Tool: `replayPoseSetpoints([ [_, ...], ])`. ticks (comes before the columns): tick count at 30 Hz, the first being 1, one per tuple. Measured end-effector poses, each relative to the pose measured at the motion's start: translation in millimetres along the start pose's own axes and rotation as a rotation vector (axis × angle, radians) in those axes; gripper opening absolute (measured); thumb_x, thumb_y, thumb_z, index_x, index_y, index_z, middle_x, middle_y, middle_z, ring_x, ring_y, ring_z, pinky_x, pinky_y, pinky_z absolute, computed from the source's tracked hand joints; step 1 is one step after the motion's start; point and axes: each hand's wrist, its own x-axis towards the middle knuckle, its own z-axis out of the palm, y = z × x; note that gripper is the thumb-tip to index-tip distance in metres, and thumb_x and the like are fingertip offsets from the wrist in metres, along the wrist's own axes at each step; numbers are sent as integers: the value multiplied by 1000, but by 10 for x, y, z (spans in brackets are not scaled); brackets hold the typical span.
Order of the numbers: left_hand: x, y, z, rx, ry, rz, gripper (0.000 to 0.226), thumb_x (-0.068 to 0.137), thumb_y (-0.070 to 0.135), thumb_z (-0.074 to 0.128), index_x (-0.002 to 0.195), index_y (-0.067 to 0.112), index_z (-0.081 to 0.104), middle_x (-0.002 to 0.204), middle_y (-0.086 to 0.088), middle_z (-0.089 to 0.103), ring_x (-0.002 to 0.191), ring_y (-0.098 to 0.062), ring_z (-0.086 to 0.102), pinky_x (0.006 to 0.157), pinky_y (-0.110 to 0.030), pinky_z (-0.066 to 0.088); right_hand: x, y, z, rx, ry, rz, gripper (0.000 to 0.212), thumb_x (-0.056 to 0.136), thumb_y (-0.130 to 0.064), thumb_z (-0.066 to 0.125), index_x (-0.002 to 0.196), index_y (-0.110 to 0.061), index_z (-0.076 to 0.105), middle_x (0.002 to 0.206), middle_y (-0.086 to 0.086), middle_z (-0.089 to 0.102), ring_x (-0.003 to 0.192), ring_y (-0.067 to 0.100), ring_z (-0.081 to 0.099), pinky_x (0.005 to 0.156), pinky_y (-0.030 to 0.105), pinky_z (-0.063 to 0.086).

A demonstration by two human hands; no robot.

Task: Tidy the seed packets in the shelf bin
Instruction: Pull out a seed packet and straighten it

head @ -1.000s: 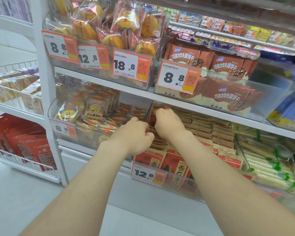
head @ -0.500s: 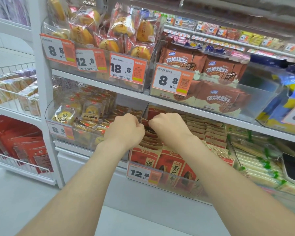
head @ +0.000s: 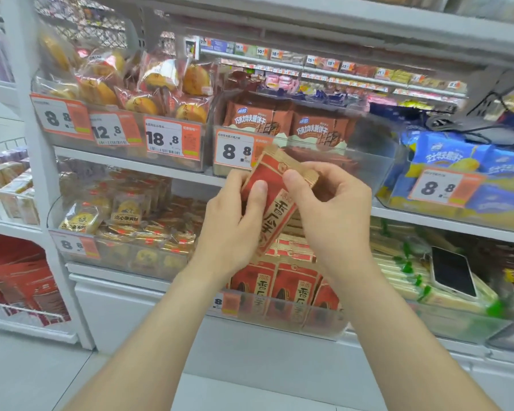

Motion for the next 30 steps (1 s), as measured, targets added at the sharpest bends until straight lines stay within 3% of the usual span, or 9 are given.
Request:
replayPoseSetpoints([
  [4,-144,137,276,-21,16,-39,19,110,43,55,115,27,64,96,15,75,89,5,69,70,-14,49,-153,108,-278,563,-67,502,15,99,-18,73,108,-8,79,97,10,81,83,20,77,73,30,62],
  [7,-254,175,463,-30,0,-8,18,110,31,56,126,31,47,103,10,73,91,-1,70,76,-24,54,-271,272,-405,669,-72,655,28,96,-24,73,119,-8,78,114,17,80,97,27,74,90,39,59],
  [11,-238,170,661,-41,-34,-52,8,109,21,56,111,28,52,95,16,68,91,1,65,79,-19,50,-323,362,-502,723,-88,624,52,86,-35,82,128,-4,76,131,26,71,121,42,68,109,52,51],
  [14,-255,198,813,-262,-58,-243,12,110,25,56,98,27,59,89,10,70,81,-10,67,78,-33,54,-297,381,-565,714,-89,560,42,93,-36,80,118,-2,76,111,21,69,102,33,62,90,41,48],
  [19,-359,387,951,-558,-134,-366,53,106,56,54,121,6,63,112,-13,76,102,-21,76,89,-40,60,-315,374,-642,574,-50,470,24,95,-27,77,107,-6,80,87,5,77,69,9,69,61,21,54],
  [22,-454,418,1012,-507,-195,-328,41,112,43,51,124,4,54,98,-2,69,77,11,68,73,-11,52,-319,343,-649,568,-15,553,18,98,-26,77,100,-9,81,90,10,80,70,13,73,57,22,55],
  [24,-500,413,1030,-462,-232,-307,32,114,39,44,124,10,50,99,4,66,73,16,63,71,-10,50,-317,348,-645,537,-8,581,20,102,-25,73,102,-7,82,97,13,82,84,21,79,67,29,61],
  [26,-492,402,1009,-432,-216,-312,31,116,42,38,118,15,53,98,4,67,81,2,66,77,-25,51,-313,381,-637,442,-1,547,23,104,-27,70,104,-8,83,99,12,82,93,23,79,82,36,63],
  [30,-448,389,964,-514,-217,-380,32,117,32,41,105,8,56,104,-27,68,88,-23,60,78,-42,47,-291,455,-631,271,59,418,27,107,-26,66,92,-10,82,82,9,79,75,17,68,75,37,56],
])
